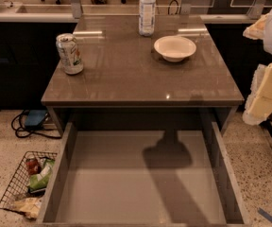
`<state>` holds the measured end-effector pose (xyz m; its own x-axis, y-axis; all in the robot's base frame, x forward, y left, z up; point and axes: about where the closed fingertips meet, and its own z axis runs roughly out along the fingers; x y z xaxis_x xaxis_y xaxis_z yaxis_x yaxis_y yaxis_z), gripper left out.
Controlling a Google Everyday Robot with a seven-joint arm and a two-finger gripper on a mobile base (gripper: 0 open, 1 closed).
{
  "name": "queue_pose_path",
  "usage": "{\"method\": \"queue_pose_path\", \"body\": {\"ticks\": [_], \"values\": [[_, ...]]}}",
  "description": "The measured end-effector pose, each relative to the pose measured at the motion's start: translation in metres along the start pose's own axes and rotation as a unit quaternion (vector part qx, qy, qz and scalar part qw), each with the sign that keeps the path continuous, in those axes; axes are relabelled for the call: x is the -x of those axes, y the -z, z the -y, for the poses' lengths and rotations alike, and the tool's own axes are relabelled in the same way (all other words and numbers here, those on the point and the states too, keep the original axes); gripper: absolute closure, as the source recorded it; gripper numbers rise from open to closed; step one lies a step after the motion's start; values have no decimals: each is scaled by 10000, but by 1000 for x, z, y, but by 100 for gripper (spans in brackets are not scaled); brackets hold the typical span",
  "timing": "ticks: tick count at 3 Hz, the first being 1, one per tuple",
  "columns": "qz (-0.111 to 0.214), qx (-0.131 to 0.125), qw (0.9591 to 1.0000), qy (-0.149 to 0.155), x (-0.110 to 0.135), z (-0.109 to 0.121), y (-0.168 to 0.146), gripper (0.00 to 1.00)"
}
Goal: Place blue plastic bottle into top drawer
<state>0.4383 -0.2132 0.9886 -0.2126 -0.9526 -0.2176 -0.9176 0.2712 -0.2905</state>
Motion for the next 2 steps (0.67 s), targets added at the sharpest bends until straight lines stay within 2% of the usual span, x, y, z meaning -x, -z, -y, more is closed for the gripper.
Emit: {"method": "queue_pose_path", "body": {"ticks": [1, 2], "values": [[0, -1, 10000, 0, 0, 0, 0, 0], [149, -250, 9996, -58, 6, 29, -3, 0]]}}
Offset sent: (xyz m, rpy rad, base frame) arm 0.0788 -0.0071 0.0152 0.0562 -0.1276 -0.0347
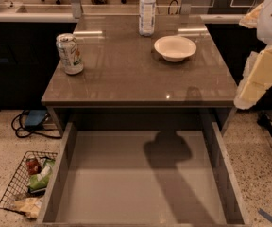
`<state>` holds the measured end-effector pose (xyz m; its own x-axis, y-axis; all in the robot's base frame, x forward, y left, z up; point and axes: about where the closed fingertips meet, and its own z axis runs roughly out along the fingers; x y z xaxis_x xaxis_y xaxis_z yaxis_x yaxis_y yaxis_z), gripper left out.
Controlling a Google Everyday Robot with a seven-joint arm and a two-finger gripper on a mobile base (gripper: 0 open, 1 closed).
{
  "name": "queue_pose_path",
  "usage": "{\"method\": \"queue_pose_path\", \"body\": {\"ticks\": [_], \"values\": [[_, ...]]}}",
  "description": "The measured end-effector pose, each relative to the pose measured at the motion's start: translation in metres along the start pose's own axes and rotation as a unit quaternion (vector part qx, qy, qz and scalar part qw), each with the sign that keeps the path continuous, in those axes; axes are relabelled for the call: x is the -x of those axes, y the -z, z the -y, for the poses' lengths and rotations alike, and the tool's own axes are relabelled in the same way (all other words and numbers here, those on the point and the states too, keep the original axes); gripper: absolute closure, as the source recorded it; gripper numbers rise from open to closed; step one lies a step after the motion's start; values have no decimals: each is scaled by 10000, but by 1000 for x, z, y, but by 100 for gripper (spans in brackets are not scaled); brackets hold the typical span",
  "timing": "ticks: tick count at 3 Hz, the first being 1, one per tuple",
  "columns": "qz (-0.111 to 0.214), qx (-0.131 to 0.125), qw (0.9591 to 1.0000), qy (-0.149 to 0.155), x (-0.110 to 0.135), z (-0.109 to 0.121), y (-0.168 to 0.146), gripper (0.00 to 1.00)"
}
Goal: Place blue plastic bottle into top drawer
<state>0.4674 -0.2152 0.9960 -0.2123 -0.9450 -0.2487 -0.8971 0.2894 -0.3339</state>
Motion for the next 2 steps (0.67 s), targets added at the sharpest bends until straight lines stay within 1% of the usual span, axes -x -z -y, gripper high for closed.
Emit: {"method": "queue_pose_path", "body": {"ticks": [1, 2], "values": [[489, -422, 9975, -271, 18, 65, -15, 0], [1341, -904, 9831, -855, 35, 140, -29, 0]]}}
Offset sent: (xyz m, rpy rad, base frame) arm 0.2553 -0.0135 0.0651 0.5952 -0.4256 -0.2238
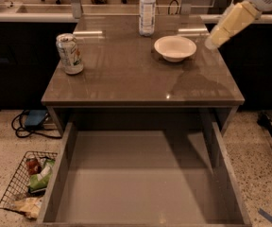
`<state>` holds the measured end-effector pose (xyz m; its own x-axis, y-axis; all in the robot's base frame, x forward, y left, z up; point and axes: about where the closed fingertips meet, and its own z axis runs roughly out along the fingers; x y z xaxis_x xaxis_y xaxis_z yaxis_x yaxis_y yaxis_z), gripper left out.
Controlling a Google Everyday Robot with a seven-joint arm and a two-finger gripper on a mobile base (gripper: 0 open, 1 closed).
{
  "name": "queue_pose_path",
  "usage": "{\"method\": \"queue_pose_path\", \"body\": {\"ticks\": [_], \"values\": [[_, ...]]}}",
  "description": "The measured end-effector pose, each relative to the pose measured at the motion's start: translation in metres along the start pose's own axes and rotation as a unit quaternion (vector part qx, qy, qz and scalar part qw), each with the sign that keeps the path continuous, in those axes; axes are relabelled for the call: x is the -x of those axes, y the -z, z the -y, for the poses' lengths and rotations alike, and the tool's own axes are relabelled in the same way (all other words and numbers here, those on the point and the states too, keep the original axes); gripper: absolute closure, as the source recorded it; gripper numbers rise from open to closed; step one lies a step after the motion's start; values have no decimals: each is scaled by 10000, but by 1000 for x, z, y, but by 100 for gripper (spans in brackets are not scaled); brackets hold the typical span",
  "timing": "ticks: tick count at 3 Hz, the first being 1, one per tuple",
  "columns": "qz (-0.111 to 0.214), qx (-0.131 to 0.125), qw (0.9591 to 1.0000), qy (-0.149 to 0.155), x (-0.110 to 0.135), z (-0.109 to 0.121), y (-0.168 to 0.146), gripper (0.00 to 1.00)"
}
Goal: Place blue plastic bottle into top drawer
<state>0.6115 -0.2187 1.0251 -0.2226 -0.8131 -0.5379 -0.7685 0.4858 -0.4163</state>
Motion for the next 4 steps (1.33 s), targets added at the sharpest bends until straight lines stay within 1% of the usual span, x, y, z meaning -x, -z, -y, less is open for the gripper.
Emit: {"method": "queue_pose_path", "body": {"ticks": [1, 2, 3, 4], "values": [[1149, -191, 9906, -718, 15, 36, -37, 0], [2157, -269, 9697, -1111, 29, 47, -67, 0], [2770, -659, 9499, -1291, 43, 65, -76, 0], [2877, -813, 9452, -1315, 50, 72, -74, 0]]}}
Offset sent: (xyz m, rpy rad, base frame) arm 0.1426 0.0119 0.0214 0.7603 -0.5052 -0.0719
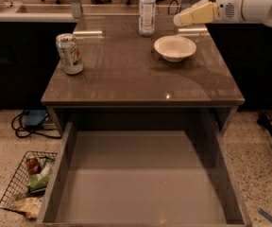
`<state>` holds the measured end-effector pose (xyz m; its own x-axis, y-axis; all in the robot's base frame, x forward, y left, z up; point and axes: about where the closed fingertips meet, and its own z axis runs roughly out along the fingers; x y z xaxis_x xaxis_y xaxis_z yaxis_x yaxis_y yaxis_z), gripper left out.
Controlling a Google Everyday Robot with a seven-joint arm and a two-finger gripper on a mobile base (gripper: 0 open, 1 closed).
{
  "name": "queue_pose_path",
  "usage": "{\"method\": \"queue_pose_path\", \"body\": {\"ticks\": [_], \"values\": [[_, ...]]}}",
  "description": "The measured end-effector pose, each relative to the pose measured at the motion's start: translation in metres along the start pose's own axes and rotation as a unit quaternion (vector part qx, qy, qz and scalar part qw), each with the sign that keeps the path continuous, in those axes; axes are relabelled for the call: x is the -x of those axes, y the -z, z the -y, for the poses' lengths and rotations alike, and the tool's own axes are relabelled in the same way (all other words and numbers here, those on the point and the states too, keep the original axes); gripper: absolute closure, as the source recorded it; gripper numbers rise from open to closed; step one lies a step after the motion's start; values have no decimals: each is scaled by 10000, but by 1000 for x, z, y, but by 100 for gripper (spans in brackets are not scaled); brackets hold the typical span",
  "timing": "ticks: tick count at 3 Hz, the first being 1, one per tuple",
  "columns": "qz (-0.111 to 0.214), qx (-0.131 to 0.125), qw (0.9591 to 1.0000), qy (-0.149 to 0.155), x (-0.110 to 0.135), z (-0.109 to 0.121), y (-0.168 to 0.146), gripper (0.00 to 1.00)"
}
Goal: Place blue plastic bottle into top drawer
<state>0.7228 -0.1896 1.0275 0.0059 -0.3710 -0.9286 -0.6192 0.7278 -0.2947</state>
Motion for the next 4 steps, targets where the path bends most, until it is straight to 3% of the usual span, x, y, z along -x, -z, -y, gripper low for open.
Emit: {"method": "queue_pose_path", "body": {"ticks": [1, 2, 3, 4], "values": [[-6, 16, 10000, 0, 0, -1, 0, 0], [130, 11, 9998, -181, -6, 9, -24, 0], [101, -269, 9988, -388, -15, 22, -76, 0], [222, -673, 9948, -726, -16, 41, -124, 0]]}}
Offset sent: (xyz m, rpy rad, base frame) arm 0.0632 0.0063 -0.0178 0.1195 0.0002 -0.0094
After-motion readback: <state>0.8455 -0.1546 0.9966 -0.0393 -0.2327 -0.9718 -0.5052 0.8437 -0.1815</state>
